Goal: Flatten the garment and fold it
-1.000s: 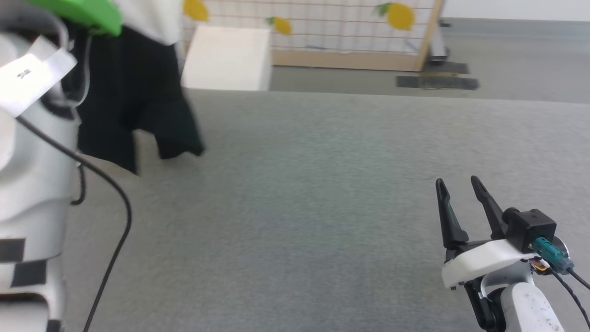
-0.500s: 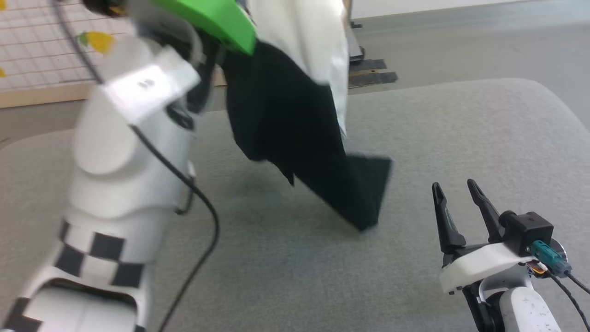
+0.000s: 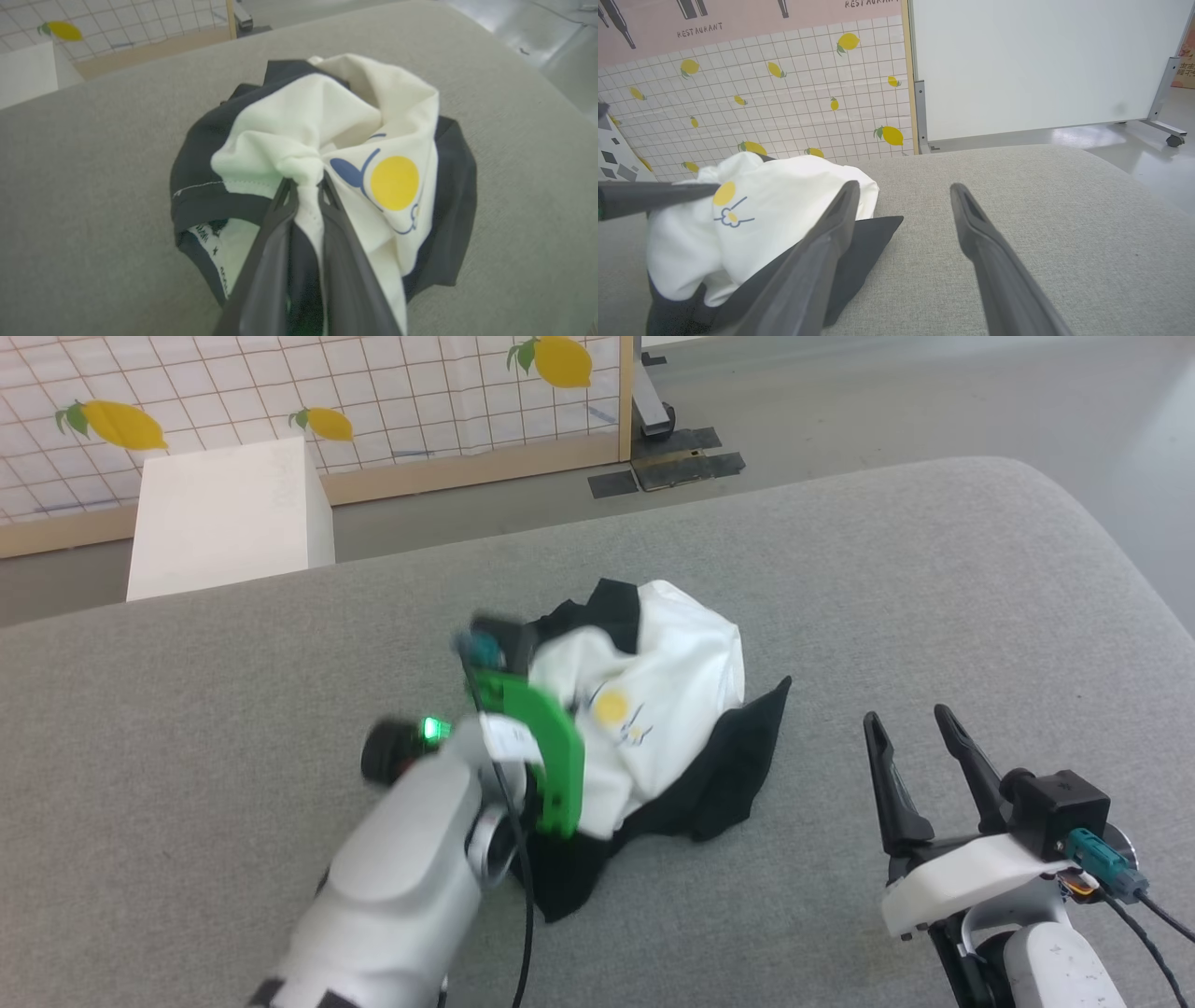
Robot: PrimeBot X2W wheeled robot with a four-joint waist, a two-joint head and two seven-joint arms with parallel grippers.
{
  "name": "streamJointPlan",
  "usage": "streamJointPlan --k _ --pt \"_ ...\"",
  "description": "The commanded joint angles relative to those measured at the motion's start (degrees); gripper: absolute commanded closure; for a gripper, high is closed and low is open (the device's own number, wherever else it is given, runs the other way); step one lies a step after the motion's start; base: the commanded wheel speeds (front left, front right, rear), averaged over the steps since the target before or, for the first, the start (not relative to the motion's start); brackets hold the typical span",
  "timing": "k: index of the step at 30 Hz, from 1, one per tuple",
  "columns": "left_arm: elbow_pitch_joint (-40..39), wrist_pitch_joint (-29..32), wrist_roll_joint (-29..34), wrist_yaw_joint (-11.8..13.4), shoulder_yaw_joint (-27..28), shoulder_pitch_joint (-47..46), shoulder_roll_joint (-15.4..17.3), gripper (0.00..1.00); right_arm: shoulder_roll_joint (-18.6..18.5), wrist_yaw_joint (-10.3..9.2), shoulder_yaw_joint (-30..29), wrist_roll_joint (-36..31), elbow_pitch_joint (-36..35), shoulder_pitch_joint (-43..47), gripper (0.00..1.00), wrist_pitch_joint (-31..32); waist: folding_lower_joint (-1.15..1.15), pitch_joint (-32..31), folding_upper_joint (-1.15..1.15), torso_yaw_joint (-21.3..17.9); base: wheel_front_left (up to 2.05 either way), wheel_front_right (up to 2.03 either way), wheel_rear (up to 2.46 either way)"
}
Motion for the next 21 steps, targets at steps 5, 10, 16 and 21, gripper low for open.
streamJointPlan --k 5,10,16,21 --pt "5.56 8.41 -1.97 -0.3 -2.15 4.84 -0.38 1.0 0.02 -0.09 0.24 0.35 0.07 0.14 0.0 0.01 0.0 0.15 0.42 0.27 0.0 0.0 0.0" --pt "4.27 7.69 -3.86 -0.54 -1.12 5.44 -0.76 0.0 0.02 -0.09 -0.01 0.38 0.13 0.22 0.0 -0.09 0.0 0.19 0.42 1.72 0.0 0.0 0.0" --pt "-4.18 -10.61 -3.15 -0.9 3.49 5.47 0.58 0.0 0.02 -0.09 -0.6 0.15 -0.08 0.23 0.0 -0.02 0.0 -0.47 0.42 3.92 0.0 0.0 0.0" --pt "-10.14 -25.05 -0.1 -0.38 6.13 7.89 4.04 0.0 0.02 -0.09 -1.4 -0.38 -1.08 0.48 0.0 0.39 0.0 -1.02 0.42 5.85 0.0 0.0 0.0"
